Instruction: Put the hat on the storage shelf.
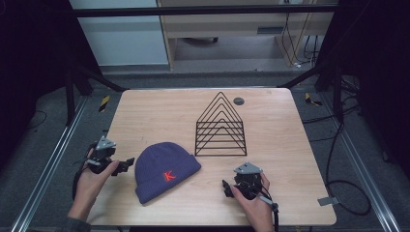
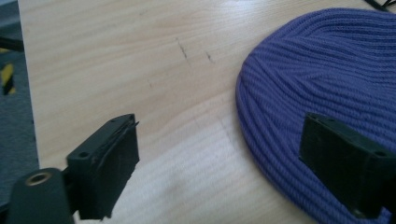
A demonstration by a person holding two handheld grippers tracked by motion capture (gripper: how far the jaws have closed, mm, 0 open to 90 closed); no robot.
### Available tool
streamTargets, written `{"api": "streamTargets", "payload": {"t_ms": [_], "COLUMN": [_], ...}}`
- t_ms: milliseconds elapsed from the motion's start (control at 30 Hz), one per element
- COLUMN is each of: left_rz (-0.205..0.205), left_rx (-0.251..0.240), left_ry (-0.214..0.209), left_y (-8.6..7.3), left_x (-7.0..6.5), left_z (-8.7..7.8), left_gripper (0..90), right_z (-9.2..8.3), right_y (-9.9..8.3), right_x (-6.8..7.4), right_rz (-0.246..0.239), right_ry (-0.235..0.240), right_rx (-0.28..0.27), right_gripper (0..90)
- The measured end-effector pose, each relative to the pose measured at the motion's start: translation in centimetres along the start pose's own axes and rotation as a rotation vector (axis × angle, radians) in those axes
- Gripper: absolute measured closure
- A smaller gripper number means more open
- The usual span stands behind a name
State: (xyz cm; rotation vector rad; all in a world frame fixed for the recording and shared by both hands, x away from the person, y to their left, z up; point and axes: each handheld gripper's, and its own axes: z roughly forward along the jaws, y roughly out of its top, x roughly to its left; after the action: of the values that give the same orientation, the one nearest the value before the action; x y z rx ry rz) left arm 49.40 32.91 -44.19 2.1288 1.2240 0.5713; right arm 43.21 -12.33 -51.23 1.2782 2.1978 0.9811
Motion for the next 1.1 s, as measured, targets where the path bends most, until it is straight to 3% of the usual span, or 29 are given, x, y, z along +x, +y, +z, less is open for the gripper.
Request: {"api": "streamTargets", "payload": {"t_ms": [100, 167, 400, 633, 767, 967, 1100], "left_rz": [0.030, 0.017, 0.022, 0.034, 0.043, -0.002, -0.001], "left_rx": [0.018, 0.026, 0.055, 0.137, 0.180, 0.215, 0.235], "left_ry": [-0.002, -0.031, -0.040, -0.072, -0.069, -0.085, -0.103], "left_y": [1.7, 2.6, 4.5, 4.4, 4.3, 3.1, 2.7], "left_x": [-0.4, -0.5, -1.1, -1.9, -2.3, -2.0, -2.0], "left_z": [0.7, 1.3, 2.6, 4.2, 5.1, 6.0, 6.2], "left_gripper": [13.9, 14.0, 19.5, 29.1, 36.1, 45.7, 46.5], "right_z": [0.0, 0.0, 0.0, 0.0, 0.0, 0.0, 0.0], "right_y": [0.0, 0.0, 0.0, 0.0, 0.0, 0.0, 0.0], "right_x": [0.0, 0.0, 0.0, 0.0, 0.0, 0.0, 0.0], "right_rz": [0.000, 0.000, 0.000, 0.000, 0.000, -0.001, 0.000], "right_ry": [0.000, 0.000, 0.000, 0.000, 0.000, 0.000, 0.000], "right_rx": [0.000, 0.000, 0.000, 0.000, 0.000, 0.000, 0.000], "right_gripper": [12.4, 12.4, 12.4, 12.4, 12.4, 12.4, 12.4]}}
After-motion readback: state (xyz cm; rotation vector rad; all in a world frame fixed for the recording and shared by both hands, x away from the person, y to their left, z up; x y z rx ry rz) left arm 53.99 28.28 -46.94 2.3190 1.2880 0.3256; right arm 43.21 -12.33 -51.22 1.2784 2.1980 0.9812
